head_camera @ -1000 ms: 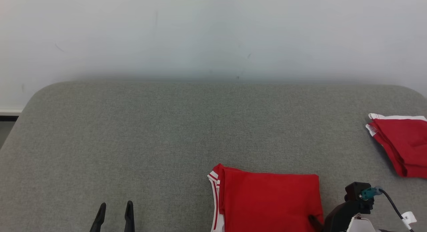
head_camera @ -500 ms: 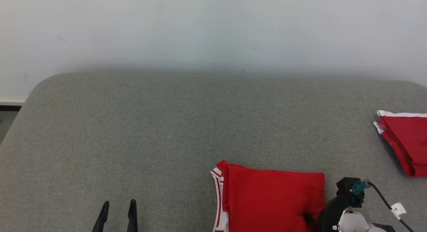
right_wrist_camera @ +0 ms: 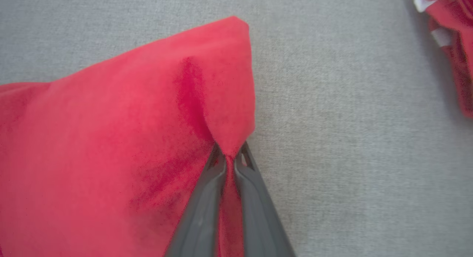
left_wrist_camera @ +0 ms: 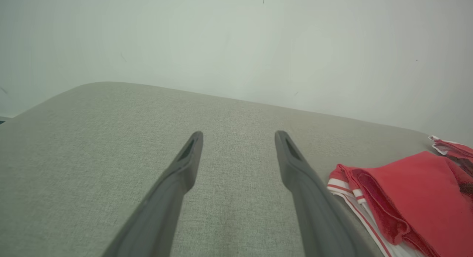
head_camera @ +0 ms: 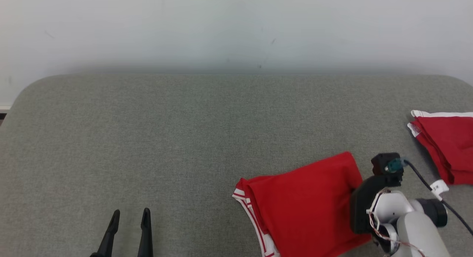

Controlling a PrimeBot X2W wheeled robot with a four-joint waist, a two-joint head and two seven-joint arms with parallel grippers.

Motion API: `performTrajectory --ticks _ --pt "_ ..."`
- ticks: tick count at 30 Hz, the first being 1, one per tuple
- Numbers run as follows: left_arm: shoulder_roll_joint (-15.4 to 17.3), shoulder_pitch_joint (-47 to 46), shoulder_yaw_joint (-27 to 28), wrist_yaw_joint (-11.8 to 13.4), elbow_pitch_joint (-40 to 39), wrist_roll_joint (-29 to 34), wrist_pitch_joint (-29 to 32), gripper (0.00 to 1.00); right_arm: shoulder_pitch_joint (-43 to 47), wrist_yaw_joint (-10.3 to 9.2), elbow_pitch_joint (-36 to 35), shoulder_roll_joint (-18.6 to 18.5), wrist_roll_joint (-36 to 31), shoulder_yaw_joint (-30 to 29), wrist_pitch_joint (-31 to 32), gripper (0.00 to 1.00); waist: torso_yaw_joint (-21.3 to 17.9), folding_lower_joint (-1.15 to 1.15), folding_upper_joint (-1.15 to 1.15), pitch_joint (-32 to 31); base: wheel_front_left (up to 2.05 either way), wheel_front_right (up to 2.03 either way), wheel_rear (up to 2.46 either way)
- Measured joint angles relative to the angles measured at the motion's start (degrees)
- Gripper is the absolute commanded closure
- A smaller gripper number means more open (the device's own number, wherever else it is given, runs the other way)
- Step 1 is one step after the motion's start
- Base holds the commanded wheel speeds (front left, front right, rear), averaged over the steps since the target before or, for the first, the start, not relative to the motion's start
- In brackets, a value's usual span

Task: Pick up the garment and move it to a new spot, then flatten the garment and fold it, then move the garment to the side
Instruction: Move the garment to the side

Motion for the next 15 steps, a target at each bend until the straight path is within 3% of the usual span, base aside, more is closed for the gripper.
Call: performTrajectory --ticks 7,15 --pt "-0.01 -1.02 -0.66 0.19 -1.31 -0.14 0.00 0.00 -10.03 0.00 -2.58 -5.15 -3.56 -1.20 3.64 1.00 -2.75 0.00 0.00 1.86 0.00 0.00 0.00" --pt "-0.02 -5.41 -2.09 0.09 -2.43 0.75 0.00 0.00 -19.95 0.00 -0.93 -11.00 -4.44 -0.82 6.71 1.00 -5.29 0.00 0.00 6.12 0.00 0.00 0.00"
